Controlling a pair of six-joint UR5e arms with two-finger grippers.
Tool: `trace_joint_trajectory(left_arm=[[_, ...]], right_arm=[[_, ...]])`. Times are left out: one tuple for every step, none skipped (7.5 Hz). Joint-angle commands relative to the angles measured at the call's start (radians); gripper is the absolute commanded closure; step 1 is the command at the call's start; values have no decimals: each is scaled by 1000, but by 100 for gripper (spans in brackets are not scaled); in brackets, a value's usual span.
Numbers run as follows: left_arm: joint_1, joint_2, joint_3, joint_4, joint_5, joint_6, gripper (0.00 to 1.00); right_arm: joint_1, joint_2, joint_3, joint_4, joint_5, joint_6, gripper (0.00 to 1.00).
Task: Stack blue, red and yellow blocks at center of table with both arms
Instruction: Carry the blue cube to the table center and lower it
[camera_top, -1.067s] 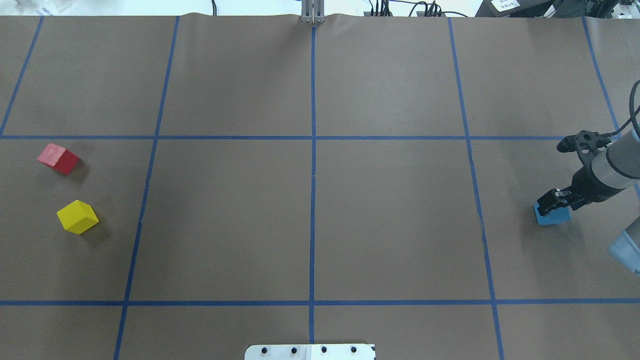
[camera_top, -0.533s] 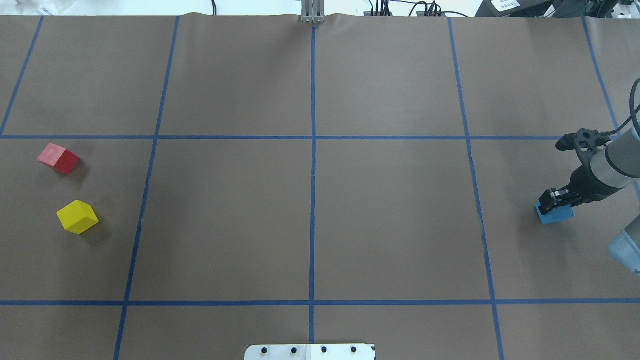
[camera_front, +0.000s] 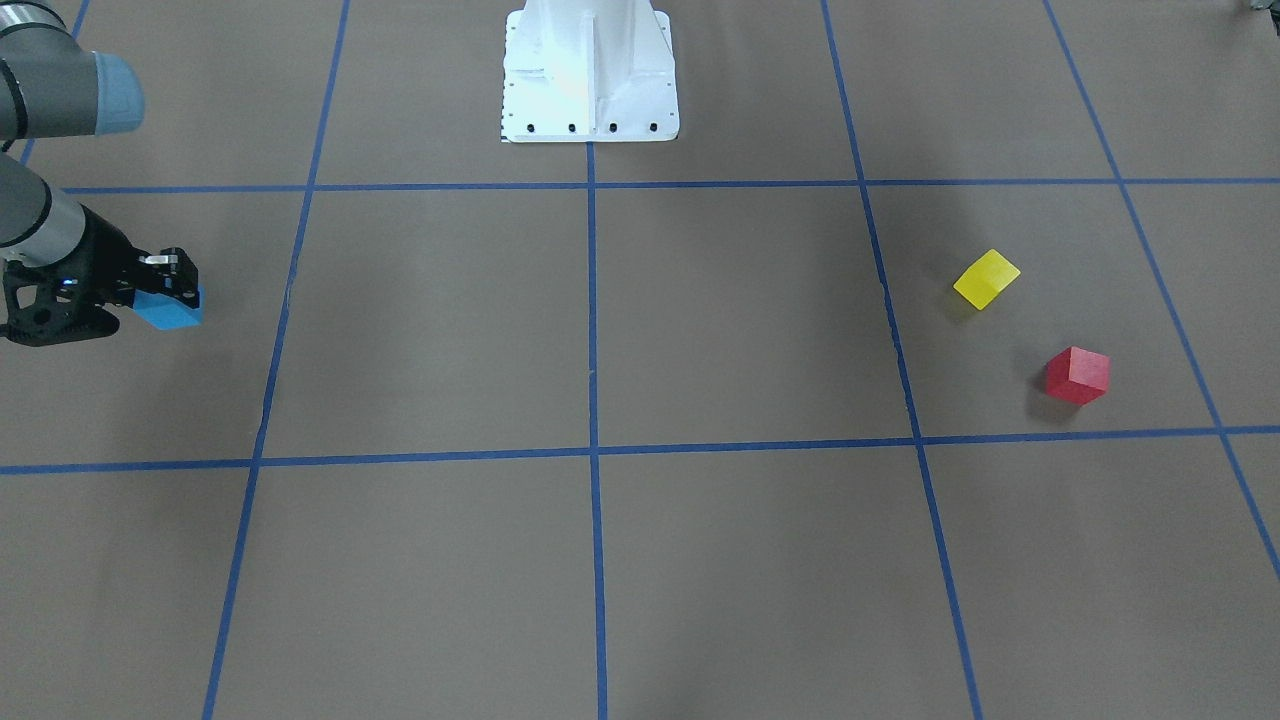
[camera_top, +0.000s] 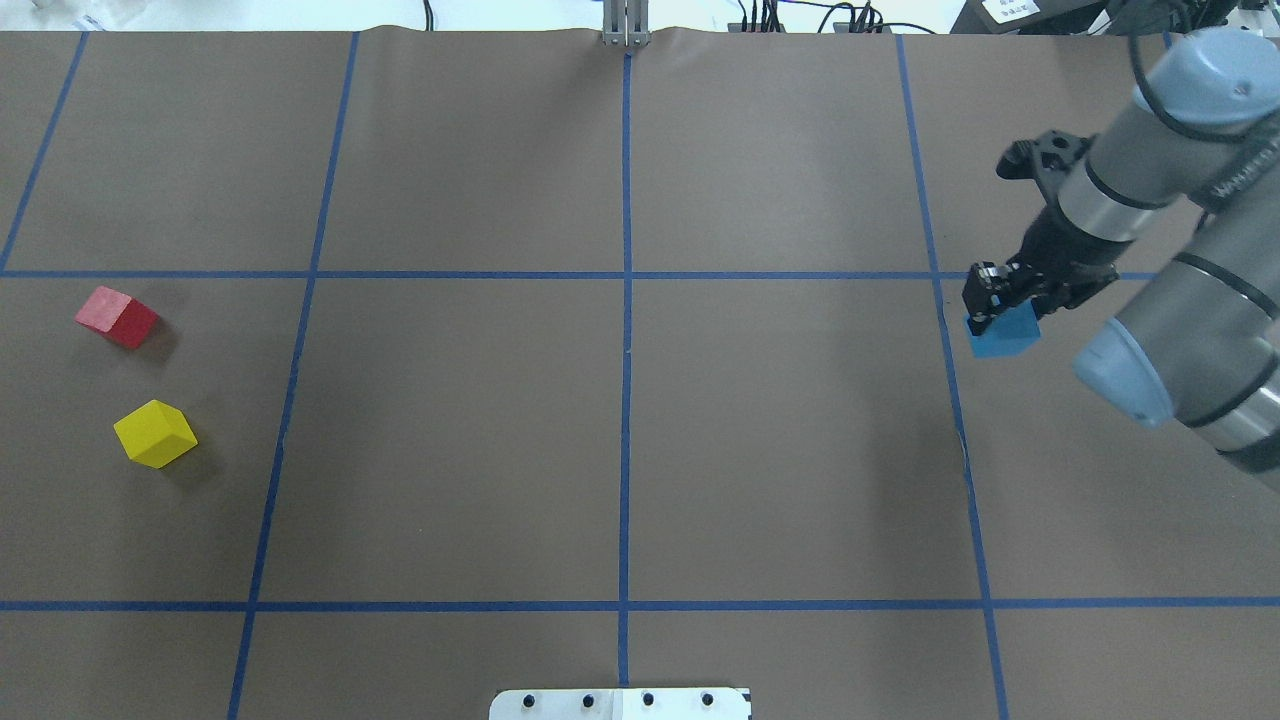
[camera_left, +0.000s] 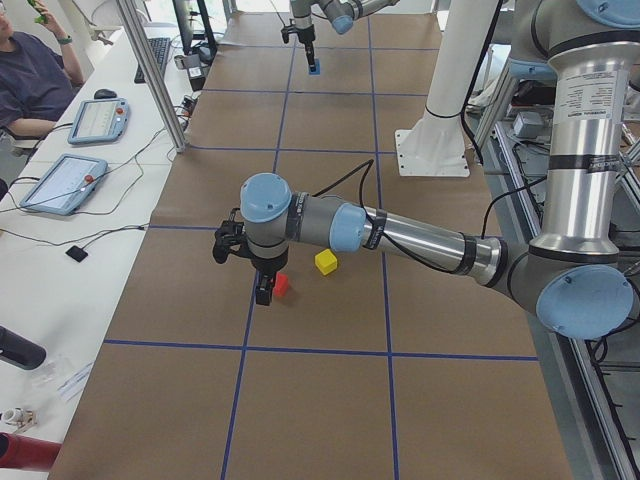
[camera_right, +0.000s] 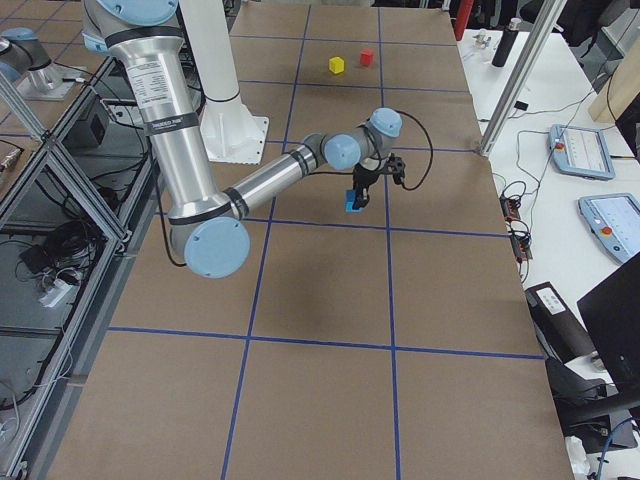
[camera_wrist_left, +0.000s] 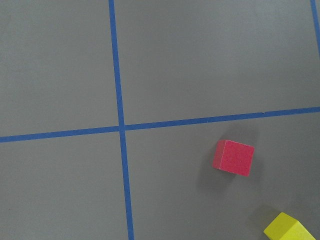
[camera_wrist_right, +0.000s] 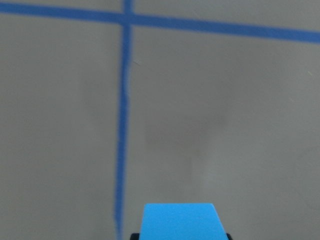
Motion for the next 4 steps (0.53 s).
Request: trace_joint_trajectory(left_arm=[[-1, 3, 0, -1, 0, 0, 0], [-1, 5, -2, -1, 0, 0, 0], [-1, 3, -2, -1, 0, 0, 0], [-1, 3, 0, -1, 0, 0, 0]], right_arm=[[-53, 358, -227, -149, -18, 10, 100], [-95, 471, -367, -142, -35, 27, 100], [-139, 583, -506, -93, -50, 118, 100], [-184, 598, -576, 34, -58, 219, 100]])
